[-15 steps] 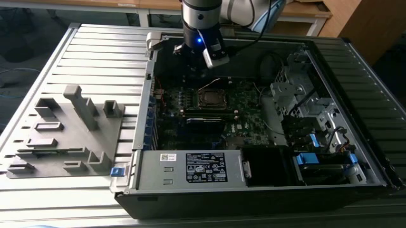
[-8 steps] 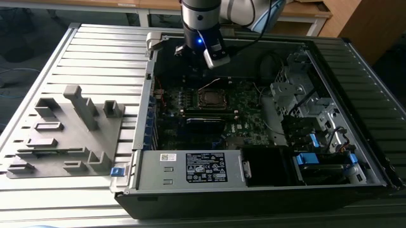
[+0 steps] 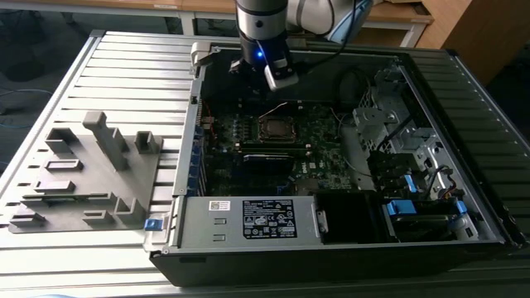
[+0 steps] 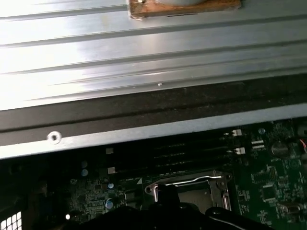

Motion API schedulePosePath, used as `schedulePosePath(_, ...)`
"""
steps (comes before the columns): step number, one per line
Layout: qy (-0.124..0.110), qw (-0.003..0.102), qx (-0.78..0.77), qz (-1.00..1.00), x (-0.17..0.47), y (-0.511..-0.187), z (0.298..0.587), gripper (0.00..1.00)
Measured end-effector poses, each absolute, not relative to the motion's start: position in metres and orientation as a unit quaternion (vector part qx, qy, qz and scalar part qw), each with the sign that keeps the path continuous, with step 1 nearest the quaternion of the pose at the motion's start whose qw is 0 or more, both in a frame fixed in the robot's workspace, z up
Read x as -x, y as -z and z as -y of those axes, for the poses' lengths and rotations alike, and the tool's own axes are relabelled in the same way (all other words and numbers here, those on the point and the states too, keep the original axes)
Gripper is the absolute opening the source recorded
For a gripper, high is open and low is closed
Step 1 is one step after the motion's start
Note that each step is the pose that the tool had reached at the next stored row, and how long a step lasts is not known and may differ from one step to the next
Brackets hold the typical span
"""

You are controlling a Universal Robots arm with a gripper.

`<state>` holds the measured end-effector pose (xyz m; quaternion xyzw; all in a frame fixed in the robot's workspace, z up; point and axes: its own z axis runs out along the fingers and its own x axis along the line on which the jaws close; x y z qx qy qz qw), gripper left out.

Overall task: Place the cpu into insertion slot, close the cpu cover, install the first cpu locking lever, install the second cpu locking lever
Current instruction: 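Install the first cpu locking lever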

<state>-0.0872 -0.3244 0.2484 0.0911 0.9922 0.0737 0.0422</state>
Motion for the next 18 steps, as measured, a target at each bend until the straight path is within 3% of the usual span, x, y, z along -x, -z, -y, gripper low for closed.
schedulePosePath(18,-0.073,0.044,-0.110,-0.990,0.0777,-0.2436,0.3161,0.11)
